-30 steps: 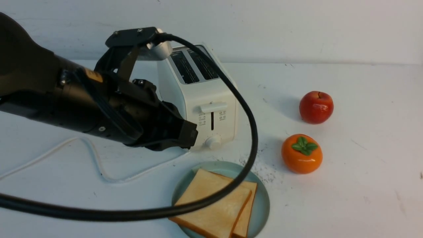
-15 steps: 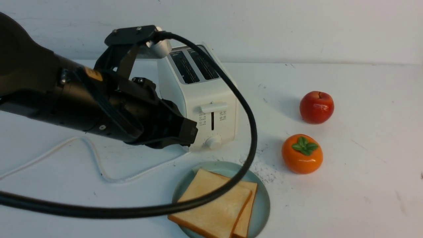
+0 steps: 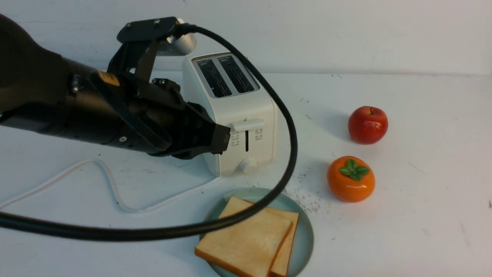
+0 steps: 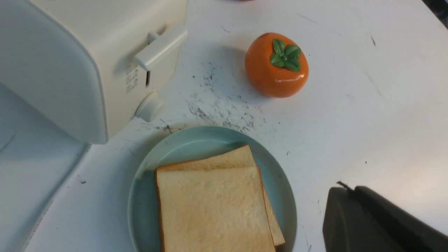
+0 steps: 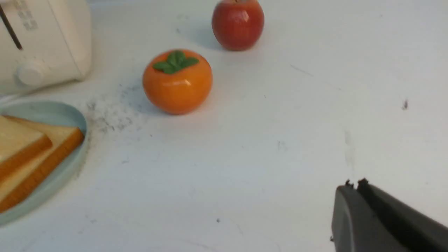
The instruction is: Take toasted bread from bread machine on white table place on plate.
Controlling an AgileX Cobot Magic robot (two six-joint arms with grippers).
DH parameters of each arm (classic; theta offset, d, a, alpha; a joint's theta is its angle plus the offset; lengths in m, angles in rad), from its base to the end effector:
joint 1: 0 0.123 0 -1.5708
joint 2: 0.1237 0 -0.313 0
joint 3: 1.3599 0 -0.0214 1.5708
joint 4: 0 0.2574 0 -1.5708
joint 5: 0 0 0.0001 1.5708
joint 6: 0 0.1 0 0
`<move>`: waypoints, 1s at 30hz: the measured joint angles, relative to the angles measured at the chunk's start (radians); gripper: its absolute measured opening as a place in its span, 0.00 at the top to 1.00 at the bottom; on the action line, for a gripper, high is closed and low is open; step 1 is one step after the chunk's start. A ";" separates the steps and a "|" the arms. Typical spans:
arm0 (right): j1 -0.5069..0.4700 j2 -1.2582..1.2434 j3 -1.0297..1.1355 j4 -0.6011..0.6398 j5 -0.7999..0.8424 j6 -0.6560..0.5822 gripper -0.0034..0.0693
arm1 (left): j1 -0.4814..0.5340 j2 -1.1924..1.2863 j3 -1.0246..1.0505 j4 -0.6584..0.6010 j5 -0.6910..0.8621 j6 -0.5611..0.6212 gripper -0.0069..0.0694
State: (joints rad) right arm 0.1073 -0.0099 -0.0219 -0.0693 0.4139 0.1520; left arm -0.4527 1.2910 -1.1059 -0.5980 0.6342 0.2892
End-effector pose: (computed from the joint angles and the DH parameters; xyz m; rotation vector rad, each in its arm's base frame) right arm 0.0378 0.0013 0.1813 0.0018 1.8661 0.1095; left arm 0.2416 -0.1547 0.3717 0.4642 2.2258 -0.7373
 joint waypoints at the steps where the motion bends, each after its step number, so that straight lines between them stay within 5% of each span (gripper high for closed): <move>1: -0.002 0.000 0.015 -0.005 0.006 0.000 0.93 | 0.000 0.000 0.000 0.000 -0.004 0.000 0.93; 24: -0.043 0.000 0.033 -0.014 -0.011 -0.001 0.90 | 0.000 -0.085 0.001 -0.002 0.026 -0.008 0.92; 30: -0.043 0.000 0.034 -0.016 -0.013 -0.001 0.89 | 0.000 -0.243 0.001 0.145 0.108 -0.016 0.92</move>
State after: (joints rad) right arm 0.0639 -0.0097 0.0116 -0.0852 0.4007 0.1512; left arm -0.4527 1.0481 -1.1051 -0.4528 0.7419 0.2729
